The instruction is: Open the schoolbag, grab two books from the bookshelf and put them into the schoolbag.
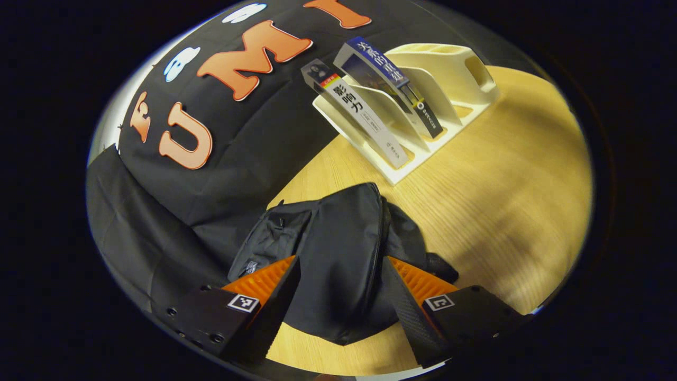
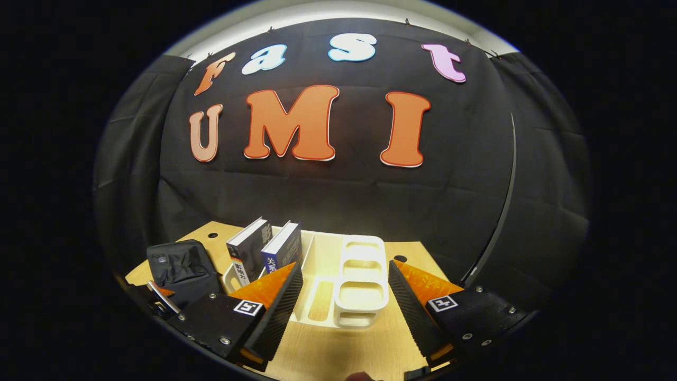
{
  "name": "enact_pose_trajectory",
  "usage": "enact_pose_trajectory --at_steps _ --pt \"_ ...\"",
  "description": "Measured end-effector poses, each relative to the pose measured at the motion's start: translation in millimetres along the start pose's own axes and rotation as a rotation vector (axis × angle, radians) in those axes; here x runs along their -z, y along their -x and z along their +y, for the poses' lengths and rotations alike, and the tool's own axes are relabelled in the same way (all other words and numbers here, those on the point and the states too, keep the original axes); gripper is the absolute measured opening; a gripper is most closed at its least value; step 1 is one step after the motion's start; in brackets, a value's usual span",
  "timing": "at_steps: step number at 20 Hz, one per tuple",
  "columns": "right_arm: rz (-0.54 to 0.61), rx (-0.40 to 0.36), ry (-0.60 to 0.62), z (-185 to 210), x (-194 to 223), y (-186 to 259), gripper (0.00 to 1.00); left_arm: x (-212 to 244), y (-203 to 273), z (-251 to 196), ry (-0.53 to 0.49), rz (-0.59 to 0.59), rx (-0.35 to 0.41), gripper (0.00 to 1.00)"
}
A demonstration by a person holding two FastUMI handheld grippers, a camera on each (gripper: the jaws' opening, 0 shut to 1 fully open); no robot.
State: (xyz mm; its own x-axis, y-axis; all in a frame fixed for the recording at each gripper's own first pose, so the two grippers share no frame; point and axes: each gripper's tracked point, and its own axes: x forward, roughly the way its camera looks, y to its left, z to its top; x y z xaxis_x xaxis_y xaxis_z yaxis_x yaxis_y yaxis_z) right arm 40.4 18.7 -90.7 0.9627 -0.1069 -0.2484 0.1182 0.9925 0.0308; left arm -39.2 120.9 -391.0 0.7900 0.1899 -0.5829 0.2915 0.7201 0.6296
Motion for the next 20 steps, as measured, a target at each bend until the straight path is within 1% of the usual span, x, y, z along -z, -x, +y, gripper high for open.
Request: enact_pose_trajectory --at_steps 2,4,5,9,12,13,15,16,17,18,19,20 --pt "-0.001 -0.013 0.012 -0.1 1.4 -1.2 0.97 5.5 2.1 4.5 0.006 0.006 -0.046 0.98" --pt "-0.010 -0.030 0.022 -0.6 -1.0 -1.3 0.98 1.4 1.2 16.4 0.008 -0.029 -0.111 0.97" --pt "-0.012 -0.042 0.025 -0.6 -1.5 -1.6 0.98 0.2 0.0 20.2 -0.007 -0.027 -0.138 0.97" --pt "-0.016 -0.085 0.046 -1.8 -5.1 -5.2 0.97 2.9 -15.3 18.2 -0.033 0.017 -0.163 0.96" --pt "0.000 -0.151 0.026 5.0 -8.0 -4.6 0.97 3.1 -29.1 19.6 -0.043 0.047 -0.180 0.95" --pt "-0.005 -0.156 0.046 5.7 -10.1 -5.5 0.97 2.7 -32.8 17.9 -0.033 0.051 -0.165 0.95" --pt "-0.013 -0.141 0.083 6.9 -15.9 -10.3 0.97 1.7 -39.3 17.9 -0.037 0.051 -0.129 0.91" --pt "-0.014 -0.131 0.086 12.0 -17.7 -12.0 0.97 1.2 -42.8 17.6 -0.036 0.048 -0.098 0.82" --pt "-0.013 -0.125 0.079 18.4 -18.7 -14.6 0.97 0.5 -46.0 15.4 -0.025 0.048 -0.058 0.79" --pt "-0.005 -0.110 0.070 23.7 -18.3 -18.9 0.97 -0.2 -46.2 14.8 -0.017 0.044 -0.015 0.71" --pt "0.008 -0.097 0.062 30.9 -18.4 -22.9 0.97 -1.6 -47.1 13.3 -0.005 0.037 0.030 0.67" --pt "0.021 -0.086 0.060 39.8 -17.9 -26.1 0.97 -2.3 -47.0 11.1 0.003 0.036 0.078 0.54"
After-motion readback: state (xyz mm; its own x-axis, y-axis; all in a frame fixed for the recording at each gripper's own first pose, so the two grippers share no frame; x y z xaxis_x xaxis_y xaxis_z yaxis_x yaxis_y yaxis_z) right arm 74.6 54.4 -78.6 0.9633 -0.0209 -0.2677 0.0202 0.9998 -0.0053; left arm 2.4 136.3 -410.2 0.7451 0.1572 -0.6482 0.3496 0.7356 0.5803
